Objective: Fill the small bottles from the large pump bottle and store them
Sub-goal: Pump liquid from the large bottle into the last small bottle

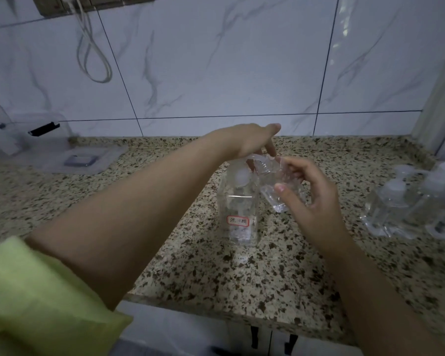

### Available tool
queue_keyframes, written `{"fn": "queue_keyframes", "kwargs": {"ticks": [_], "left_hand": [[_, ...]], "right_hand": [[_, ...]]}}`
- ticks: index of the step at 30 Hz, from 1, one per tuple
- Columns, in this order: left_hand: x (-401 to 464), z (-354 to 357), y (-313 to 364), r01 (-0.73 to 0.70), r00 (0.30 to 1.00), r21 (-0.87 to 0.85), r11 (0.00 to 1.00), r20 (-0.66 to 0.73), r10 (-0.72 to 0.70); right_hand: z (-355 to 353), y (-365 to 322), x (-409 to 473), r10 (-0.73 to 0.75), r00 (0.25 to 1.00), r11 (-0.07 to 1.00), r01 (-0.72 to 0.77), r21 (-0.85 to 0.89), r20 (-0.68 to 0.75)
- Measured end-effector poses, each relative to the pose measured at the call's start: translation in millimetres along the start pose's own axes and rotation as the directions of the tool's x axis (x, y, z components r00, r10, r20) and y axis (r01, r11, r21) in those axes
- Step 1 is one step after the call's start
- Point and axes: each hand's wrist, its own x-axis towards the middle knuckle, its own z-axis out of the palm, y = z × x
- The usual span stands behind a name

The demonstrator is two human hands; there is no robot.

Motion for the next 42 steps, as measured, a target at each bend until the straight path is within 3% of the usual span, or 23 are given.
{"fn": "queue_keyframes", "kwargs": {"ticks": [13, 42], "left_hand": [[3.2, 2.2, 3.9, 0.014, 1.0, 0.079, 0.997, 0.019, -0.015], [5.4, 1.0, 0.7, 0.04, 0.999, 0.084, 0.996, 0.032, -0.043]], "right_hand": [[-1.1, 0.6, 0.4, -0.022, 1.0, 1.0, 0.022, -0.002, -0.02], [0.5, 1.0, 0.6, -0.028, 0.999, 1.0, 0.028, -0.01, -0.018]]}}
